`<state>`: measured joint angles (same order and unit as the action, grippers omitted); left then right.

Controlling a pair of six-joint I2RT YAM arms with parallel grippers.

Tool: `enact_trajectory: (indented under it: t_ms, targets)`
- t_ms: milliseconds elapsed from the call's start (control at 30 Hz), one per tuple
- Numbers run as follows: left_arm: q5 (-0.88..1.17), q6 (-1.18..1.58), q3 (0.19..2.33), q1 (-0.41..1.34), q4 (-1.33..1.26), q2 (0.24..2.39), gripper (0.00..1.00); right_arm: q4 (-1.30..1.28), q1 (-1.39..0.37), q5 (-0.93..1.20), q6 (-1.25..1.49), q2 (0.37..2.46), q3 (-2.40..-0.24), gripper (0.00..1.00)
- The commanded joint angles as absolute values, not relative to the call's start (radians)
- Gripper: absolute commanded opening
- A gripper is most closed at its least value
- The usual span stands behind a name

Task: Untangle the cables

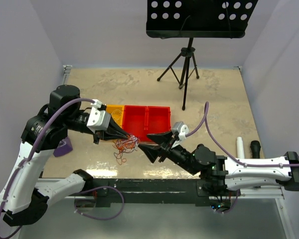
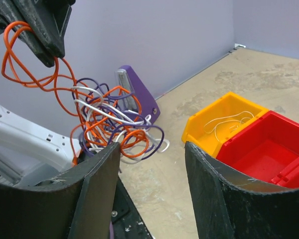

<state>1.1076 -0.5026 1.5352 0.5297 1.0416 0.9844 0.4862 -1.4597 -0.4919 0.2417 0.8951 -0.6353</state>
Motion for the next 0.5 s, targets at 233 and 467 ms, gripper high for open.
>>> enact_trajectory:
  t_ms: [233, 467]
  targets:
    - [1.152, -0.522, 1.598, 0.526, 1.039, 0.988, 0.0, 0.525, -1.465, -0.44, 0.213, 0.948, -0.686, 0.58]
    - [1.17, -0.535, 1.615, 0.526, 1.058, 0.996, 0.0, 0.554, -1.465, -0.436, 0.164, 0.989, -0.718, 0.56]
